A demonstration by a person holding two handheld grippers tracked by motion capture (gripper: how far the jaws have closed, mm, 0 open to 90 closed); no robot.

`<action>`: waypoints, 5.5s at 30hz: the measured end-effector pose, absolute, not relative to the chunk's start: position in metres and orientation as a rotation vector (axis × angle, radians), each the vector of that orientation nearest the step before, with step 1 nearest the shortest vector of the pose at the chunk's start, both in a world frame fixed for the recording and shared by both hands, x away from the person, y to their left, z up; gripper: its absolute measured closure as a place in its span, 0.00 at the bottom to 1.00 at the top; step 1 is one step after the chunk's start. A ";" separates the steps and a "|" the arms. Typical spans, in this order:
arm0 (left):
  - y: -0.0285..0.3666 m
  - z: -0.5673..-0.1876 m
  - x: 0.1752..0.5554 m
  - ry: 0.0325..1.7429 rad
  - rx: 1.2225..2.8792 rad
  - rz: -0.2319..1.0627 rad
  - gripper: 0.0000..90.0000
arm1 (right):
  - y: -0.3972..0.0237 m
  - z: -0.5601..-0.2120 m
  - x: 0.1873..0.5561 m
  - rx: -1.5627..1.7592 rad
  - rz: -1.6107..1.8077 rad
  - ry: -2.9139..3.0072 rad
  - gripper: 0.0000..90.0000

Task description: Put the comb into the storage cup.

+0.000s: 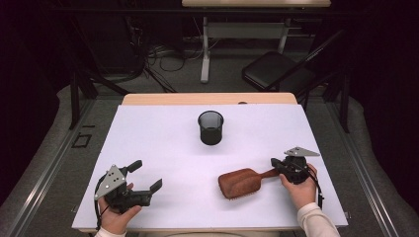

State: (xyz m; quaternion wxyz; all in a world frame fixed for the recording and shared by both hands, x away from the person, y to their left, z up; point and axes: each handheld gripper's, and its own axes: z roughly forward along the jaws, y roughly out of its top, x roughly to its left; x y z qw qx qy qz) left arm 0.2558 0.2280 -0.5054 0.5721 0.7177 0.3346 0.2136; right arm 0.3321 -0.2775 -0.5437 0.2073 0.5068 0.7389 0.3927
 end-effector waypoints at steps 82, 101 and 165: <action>0.228 -0.508 0.264 0.788 1.687 0.481 0.06 | -0.278 -0.550 0.301 1.478 1.055 2.196 1.00; 0.227 -0.508 0.264 0.786 1.687 0.480 0.07 | -0.269 -0.547 0.291 1.440 1.035 2.237 1.00; 0.227 -0.509 0.264 0.793 1.683 0.478 0.07 | -0.265 -0.544 0.290 1.439 1.074 2.293 0.95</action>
